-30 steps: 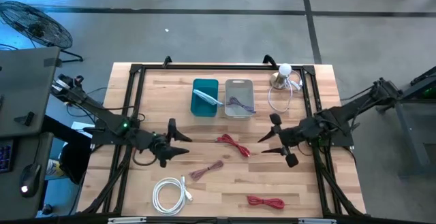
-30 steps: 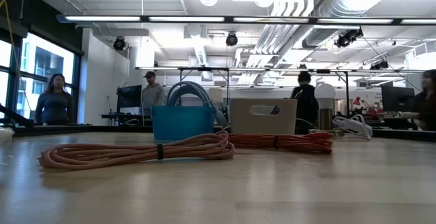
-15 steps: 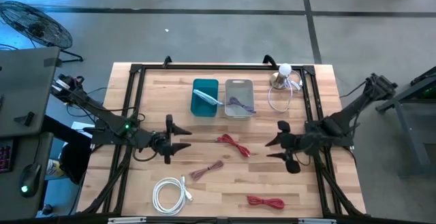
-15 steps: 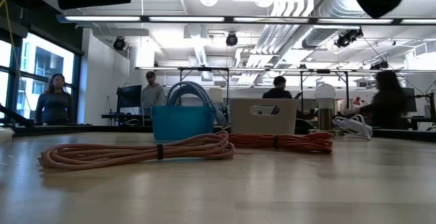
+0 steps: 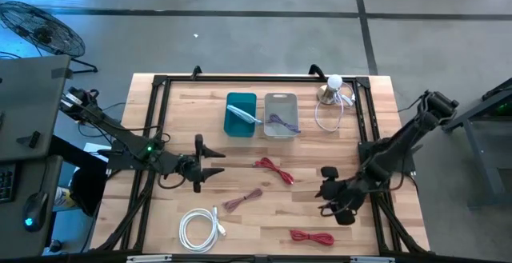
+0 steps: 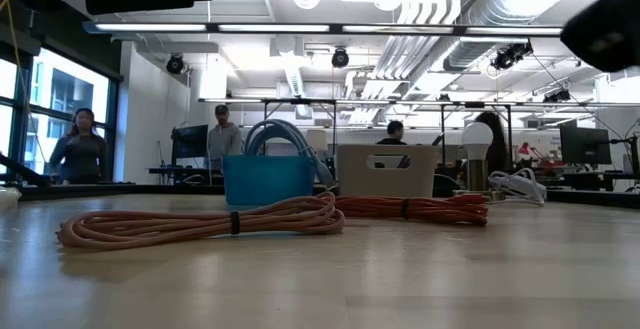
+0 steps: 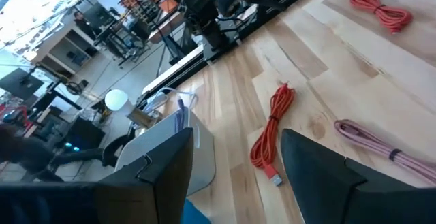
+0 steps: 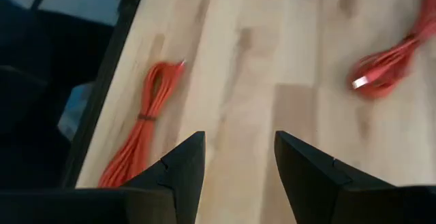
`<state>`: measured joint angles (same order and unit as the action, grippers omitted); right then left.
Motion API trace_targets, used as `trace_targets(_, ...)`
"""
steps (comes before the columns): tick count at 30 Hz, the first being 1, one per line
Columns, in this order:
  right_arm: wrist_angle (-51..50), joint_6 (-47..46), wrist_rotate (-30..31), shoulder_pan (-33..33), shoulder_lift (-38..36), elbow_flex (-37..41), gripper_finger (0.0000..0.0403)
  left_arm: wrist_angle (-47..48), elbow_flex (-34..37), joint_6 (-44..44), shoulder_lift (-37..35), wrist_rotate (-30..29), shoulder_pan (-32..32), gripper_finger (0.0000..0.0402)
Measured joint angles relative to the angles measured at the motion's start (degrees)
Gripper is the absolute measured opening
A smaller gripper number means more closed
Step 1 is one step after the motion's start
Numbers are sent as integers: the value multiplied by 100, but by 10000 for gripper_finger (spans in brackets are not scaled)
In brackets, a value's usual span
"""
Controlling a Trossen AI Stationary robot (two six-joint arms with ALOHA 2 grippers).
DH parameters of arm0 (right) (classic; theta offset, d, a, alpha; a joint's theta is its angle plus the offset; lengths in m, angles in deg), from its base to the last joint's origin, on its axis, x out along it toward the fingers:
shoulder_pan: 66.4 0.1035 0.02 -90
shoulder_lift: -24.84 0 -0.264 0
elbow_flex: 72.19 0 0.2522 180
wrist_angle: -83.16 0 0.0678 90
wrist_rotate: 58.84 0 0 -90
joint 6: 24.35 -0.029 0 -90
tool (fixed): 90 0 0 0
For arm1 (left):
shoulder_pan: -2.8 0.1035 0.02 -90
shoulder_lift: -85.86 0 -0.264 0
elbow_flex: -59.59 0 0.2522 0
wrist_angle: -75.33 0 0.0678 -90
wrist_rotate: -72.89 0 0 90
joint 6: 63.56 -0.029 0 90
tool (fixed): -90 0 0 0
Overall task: Pick & Place USB Port
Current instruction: Put the bottom red charger cable into the gray bin
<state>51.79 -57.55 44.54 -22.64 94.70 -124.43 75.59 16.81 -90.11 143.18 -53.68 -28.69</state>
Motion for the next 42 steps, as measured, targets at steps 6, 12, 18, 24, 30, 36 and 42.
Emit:
trace_targets(6,409,-287,-711,115,484,0,169,51,0,-9,10,-37,-2,216)
trace_targets(12,1163,-305,-1066,209,893,-2,169,57,0,17,203,-49,0,216)
trace_targets(18,1321,-777,-1152,294,1187,-9,169,32,0,152,437,-54,0,216)
trace_targets(24,1085,-985,-1201,408,1590,-335,169,-50,0,150,450,-74,0,216)
trace_targets(30,321,-700,-1244,403,2218,-1097,169,-51,0,152,450,-200,0,216)
trace_targets(36,25,-552,-1294,388,2542,-1466,169,-50,0,331,450,-152,0,216)
trace_targets(42,51,-781,-1351,388,2754,-1473,169,-52,0,442,450,-148,-2,216)
